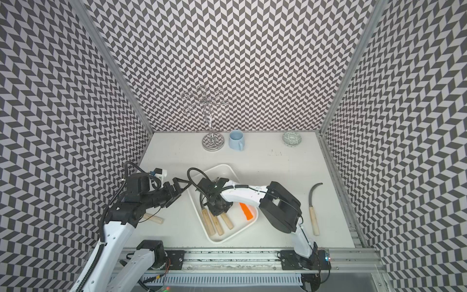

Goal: Put small sickles into storage boxes
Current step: Place the sickle in the storage box.

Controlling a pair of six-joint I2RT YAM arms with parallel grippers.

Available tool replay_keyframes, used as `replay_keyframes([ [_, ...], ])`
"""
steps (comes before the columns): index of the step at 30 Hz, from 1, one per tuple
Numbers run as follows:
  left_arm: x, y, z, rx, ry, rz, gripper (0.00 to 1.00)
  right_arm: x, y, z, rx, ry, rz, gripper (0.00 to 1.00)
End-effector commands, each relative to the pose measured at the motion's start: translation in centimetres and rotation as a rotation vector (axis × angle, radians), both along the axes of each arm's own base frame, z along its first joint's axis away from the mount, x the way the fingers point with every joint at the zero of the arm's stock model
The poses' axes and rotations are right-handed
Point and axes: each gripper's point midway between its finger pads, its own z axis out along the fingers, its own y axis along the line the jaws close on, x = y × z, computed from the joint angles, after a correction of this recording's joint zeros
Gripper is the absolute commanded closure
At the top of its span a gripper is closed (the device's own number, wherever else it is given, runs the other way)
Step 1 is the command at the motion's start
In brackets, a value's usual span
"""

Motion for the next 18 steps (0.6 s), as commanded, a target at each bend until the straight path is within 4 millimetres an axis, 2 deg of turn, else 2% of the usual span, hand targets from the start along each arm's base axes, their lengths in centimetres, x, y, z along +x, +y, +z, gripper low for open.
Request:
replay_keyframes([
  [1,0.6,0.0,1.9,-0.009,-0.059,0.002,0.0,0.6,1.0,0.1,0.037,-0.006,-0.008,0.8],
  [18,0.5,0.0,2.1,-0.004,-0.063,-0.004,0.01,-0.1,2.4,0.1,0.082,0.053,-0.022,0.8],
])
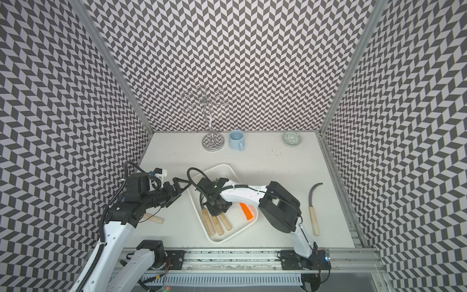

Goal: Put small sickles into storage boxes
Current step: Place the sickle in the storage box.

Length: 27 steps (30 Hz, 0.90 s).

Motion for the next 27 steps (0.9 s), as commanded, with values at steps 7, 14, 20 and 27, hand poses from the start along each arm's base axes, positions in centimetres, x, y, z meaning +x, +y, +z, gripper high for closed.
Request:
replay_keyframes([
  [7,0.38,0.03,2.11,-0.002,-0.06,-0.005,0.0,0.33,1.86,0.11,0.056,0.029,-0.025,0.8],
  [14,0.41,0.02,2.2,-0.002,-0.062,-0.005,0.0,0.27,1.78,0.01,0.048,0.032,-0.024,0.79],
  [20,0.45,0.0,2.11,-0.003,-0.061,-0.006,0.0,0.38,1.84,0.25,0.046,0.027,-0.023,0.77],
  [27,0.53,0.02,2.1,-0.003,-0.061,-0.004,0.0,0.83,1.64,0.74,0.026,0.006,-0.019,0.74],
])
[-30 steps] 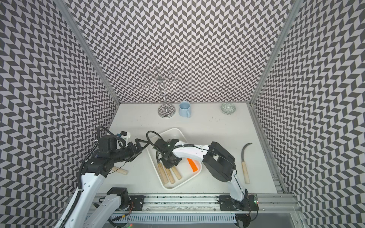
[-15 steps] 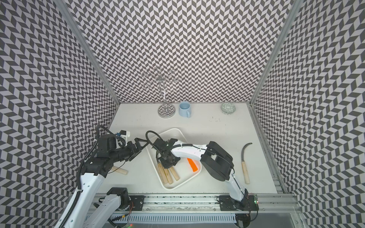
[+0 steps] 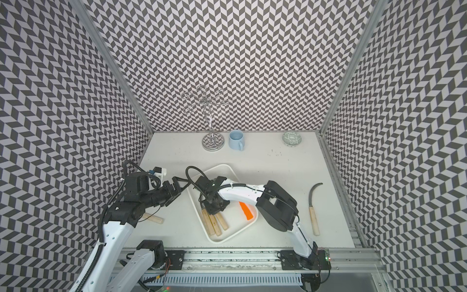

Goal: Put small sickles into storage boxes
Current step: Place the sickle in the storage box.

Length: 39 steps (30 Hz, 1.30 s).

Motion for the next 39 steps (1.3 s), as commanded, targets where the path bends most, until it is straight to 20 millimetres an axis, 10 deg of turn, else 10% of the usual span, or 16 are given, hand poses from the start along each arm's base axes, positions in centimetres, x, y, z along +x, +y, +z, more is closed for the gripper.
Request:
replay_keyframes([
  [1,0.4,0.0,1.5,-0.005,-0.048,-0.004,0.0,0.5,0.2,0.3,-0.009,-0.02,0.002,0.74],
  [18,0.5,0.0,1.2,-0.013,-0.041,0.001,0.0,0.6,0.1,0.2,-0.023,-0.021,0.007,0.71],
  [39,1.1,1.5,0.5,0.027,0.007,0.09,0.0,0.6,-1.4,6.0,0.033,-0.104,0.015,0.57],
])
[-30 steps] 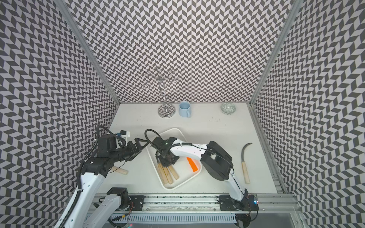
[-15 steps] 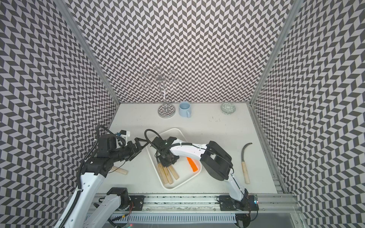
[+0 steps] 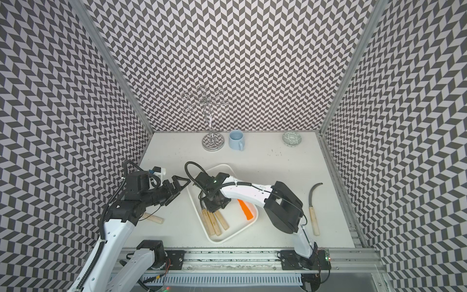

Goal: Put small sickles into storage boxes
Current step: Place the sickle in the storage box.

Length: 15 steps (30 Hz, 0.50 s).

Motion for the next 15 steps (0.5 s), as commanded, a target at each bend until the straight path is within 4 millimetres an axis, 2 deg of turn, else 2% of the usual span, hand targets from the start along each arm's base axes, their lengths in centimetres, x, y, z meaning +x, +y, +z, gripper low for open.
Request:
replay_keyframes([
  [1,0.5,0.9,1.0,0.015,-0.012,0.055,0.01,0.2,-0.8,2.1,0.018,-0.045,0.001,0.54],
  [7,0.7,1.2,-0.2,-0.053,0.065,0.123,0.0,0.1,-1.5,4.2,0.06,-0.085,-0.006,0.3],
  [10,0.9,0.8,-0.6,-0.106,0.077,0.137,0.01,0.2,-1.9,5.5,0.086,-0.115,-0.009,0.23],
  [13,1.3,1.4,-0.1,-0.092,0.048,0.171,0.01,0.2,-2.3,6.7,0.107,-0.137,0.0,0.18],
  [15,1.7,1.8,0.7,-0.072,0.011,0.188,0.01,0.0,-2.5,7.3,0.12,-0.145,0.014,0.11],
])
